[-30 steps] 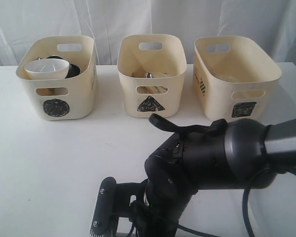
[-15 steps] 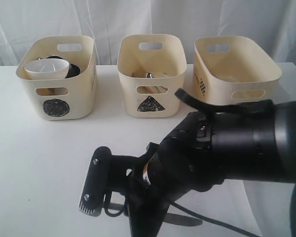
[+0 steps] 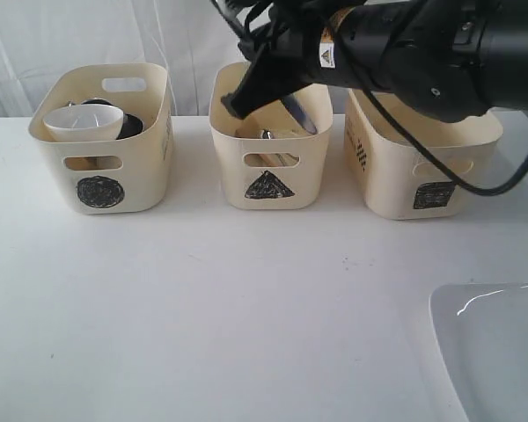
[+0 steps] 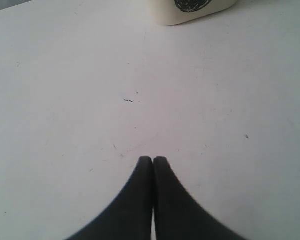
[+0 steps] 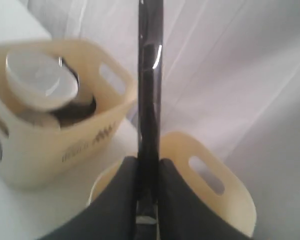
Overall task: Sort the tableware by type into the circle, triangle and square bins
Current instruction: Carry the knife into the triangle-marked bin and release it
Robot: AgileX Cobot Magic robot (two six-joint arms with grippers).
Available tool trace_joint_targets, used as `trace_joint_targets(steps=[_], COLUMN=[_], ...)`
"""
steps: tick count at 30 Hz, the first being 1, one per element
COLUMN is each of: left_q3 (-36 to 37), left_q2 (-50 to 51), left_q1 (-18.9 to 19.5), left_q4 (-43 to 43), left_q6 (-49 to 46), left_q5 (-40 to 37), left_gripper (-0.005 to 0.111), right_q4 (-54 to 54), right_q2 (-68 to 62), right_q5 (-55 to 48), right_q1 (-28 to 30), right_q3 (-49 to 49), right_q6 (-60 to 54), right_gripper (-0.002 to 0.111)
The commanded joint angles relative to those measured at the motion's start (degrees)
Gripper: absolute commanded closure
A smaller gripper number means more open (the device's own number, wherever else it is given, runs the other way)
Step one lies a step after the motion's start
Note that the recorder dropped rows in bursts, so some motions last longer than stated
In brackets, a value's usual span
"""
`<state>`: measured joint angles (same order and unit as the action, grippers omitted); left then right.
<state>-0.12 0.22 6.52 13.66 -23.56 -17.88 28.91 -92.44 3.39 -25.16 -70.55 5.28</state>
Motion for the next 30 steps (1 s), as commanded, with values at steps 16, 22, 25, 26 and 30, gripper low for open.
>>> trace_joint_targets(steps=[16,22,25,26,30], left_q3=[0.1,0.1,0.1,0.1,0.1], left_q2=[-0.2,-0.2,-0.2,-0.2,-0.2], left_q1=[0.1,0.1,0.1,0.1,0.1], left_q4=[0.5,0.5,0.5,0.5,0.5], left_q6=[-0.1,-0.1,-0.1,-0.1,-0.1], left_q5=[-0.1,-0.1,-0.1,-0.1,-0.1], left_gripper=[0.107,0.107,0.107,0.107,0.107], right_q4=[-24.2,-24.4,-24.4,-24.4,-24.4], right_q2=[-23.0,-28.1,-28.6,-28.6,-28.6], right_q5=[33.9,26.8,24.7,24.8,24.8], right_q1=[8.5,8.7,9.0,9.1,9.2], right_q3=[-6.1,-12.9,-14.3,-14.3,-14.3], right_q6=[-9.9,-10.0,-10.2,-10.2,-10.2], right_gripper=[0.108,0.106,0.097,0.093,0.076])
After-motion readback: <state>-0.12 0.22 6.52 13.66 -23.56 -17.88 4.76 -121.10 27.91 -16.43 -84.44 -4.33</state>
